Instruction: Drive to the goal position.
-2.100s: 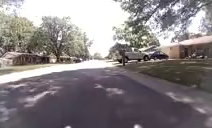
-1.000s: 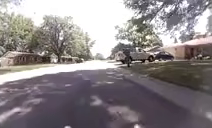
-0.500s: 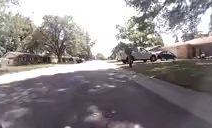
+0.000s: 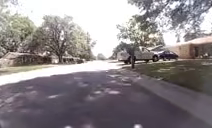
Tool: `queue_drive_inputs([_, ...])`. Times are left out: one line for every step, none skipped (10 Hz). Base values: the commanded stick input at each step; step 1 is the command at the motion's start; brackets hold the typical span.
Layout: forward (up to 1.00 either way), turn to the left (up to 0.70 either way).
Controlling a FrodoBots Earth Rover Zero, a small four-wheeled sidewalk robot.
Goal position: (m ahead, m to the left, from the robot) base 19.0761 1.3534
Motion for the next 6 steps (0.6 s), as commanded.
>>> queue_drive_inputs([0.7,0.0])
queue_drive_inputs([0.7,0.0])
queue_drive_inputs([0.7,0.0])
queue_drive_inputs([0.7,0.0])
queue_drive_inputs([0.7,0.0])
queue_drive_inputs([0.7,0.0])
